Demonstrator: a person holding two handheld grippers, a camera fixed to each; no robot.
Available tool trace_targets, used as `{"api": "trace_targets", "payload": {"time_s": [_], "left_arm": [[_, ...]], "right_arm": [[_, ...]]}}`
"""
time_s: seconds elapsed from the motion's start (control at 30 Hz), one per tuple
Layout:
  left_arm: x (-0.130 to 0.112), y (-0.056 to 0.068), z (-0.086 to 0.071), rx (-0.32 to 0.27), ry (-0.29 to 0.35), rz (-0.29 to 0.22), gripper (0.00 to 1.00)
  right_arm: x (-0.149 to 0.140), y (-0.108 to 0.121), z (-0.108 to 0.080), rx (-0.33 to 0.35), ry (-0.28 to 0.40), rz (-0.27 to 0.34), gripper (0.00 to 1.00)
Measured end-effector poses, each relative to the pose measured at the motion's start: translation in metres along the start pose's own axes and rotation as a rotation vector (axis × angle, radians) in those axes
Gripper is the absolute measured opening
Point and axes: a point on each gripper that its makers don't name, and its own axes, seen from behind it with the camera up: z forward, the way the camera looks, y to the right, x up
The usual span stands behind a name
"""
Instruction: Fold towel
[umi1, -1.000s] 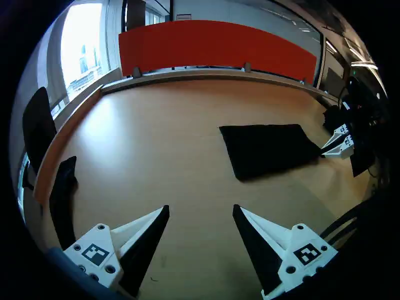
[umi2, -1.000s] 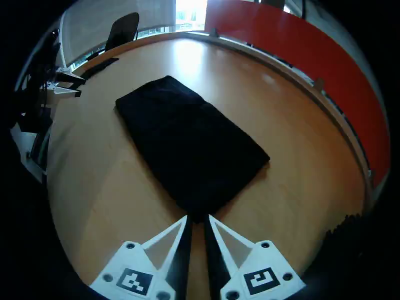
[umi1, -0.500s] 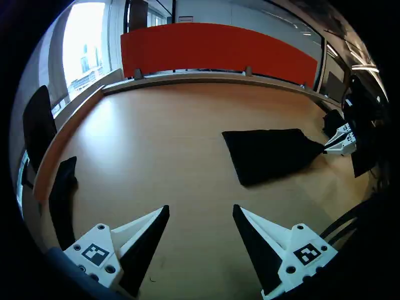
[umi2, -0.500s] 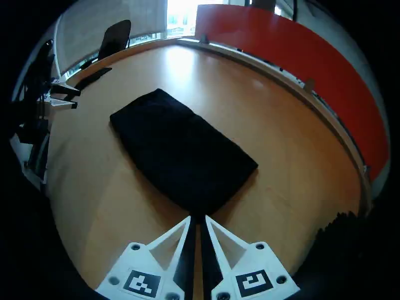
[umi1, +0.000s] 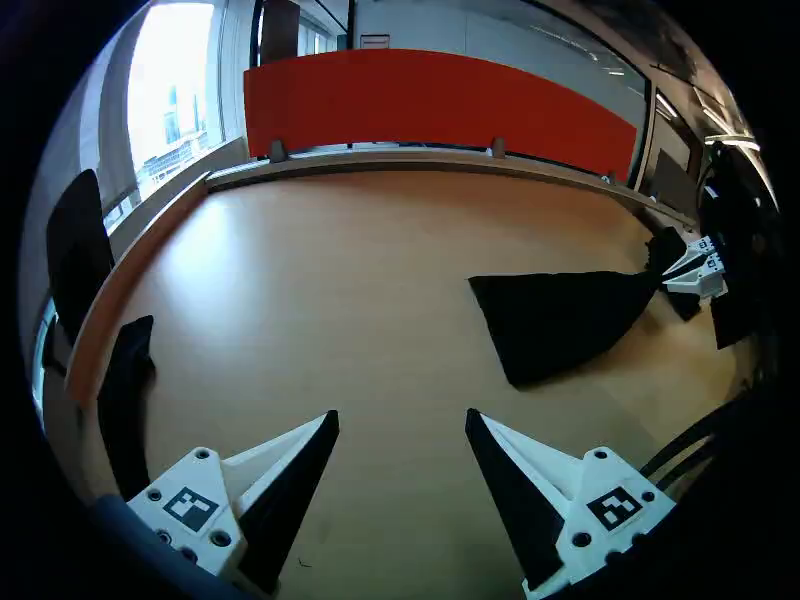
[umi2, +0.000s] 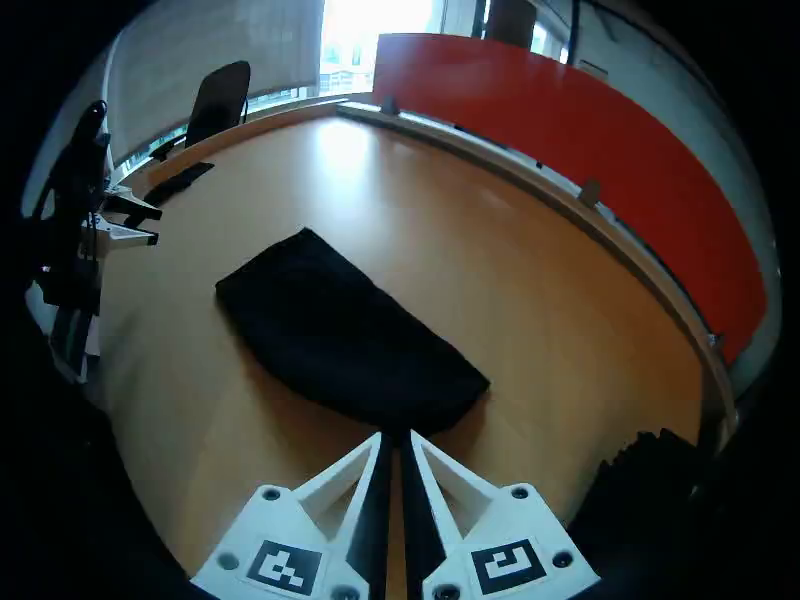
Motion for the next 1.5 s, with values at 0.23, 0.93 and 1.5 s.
{"api": "trace_targets", "payload": {"time_s": [0.23, 0.93, 1.5], "left_arm": [[0.0, 0.003, 0.0, -0.006, -0.006, 0.01, 0.94], [0.004, 0.003, -0.007, -0.01, -0.002, -0.011, 0.94], [0.0, 0.002, -0.014, 0.008, 0.0, -0.014, 0.94]], "right_arm": [[0.011, 0.002, -0.008, 0.0, 0.02, -0.012, 0.05], [0.09, -0.02, -0.009, 0.072, 0.119, -0.144, 0.05], [0.135, -0.066, 0.008, 0.184, 0.158, -0.253, 0.05]]}}
